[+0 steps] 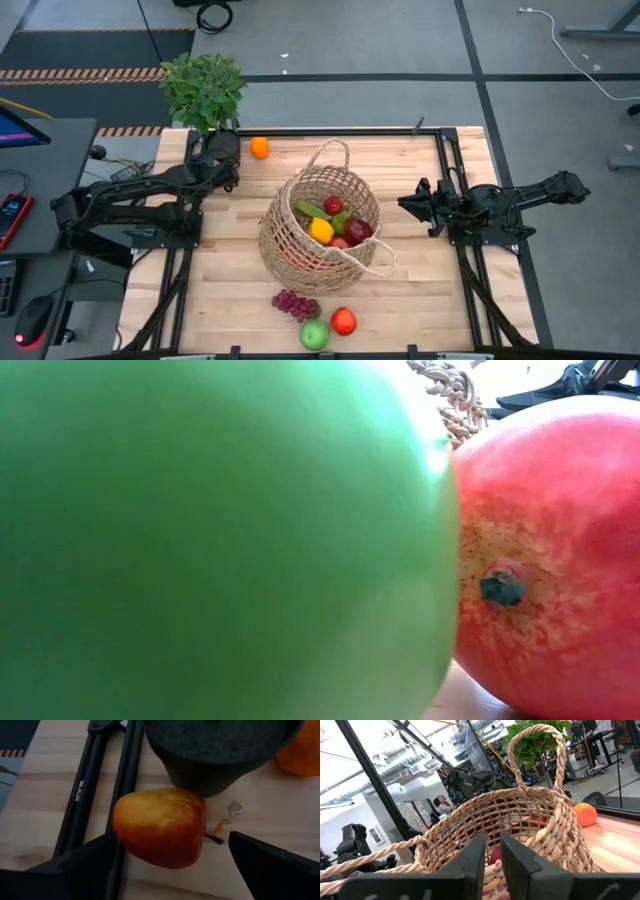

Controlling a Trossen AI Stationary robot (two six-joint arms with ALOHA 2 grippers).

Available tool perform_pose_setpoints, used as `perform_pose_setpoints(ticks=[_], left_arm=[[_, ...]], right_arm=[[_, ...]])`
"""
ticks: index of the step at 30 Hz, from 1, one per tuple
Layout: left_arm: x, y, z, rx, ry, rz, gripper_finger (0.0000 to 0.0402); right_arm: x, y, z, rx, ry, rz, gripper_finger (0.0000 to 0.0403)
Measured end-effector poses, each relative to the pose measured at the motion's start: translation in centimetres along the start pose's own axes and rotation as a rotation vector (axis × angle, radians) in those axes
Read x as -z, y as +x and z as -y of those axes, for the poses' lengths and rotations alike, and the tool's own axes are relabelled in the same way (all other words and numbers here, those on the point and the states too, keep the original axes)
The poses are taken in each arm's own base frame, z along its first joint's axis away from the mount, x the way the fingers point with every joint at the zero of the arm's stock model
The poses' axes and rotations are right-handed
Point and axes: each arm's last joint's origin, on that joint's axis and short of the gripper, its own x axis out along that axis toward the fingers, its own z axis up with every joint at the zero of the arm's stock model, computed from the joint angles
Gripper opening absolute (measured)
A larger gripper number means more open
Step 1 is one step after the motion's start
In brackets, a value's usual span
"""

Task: Build produce basket
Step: Put the apple into the basket

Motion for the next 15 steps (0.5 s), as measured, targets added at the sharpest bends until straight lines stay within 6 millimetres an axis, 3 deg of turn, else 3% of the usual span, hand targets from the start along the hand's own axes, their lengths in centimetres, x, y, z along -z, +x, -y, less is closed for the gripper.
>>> perform_pose_setpoints(ticks=[7, 15], left_arm=[[1.3, 1.4, 0.1, 0.049, -0.036, 0.0, 0.0389], [2.3, 1.2, 0.9, 0.289, -0.018, -0.338, 0.0389]], right_arm=[[0.0, 0.0, 0.0, 0.0, 0.0, 0.0, 0.0064], [0.0, 0.0, 0.0, 0.0, 0.0, 0.0, 0.0064]])
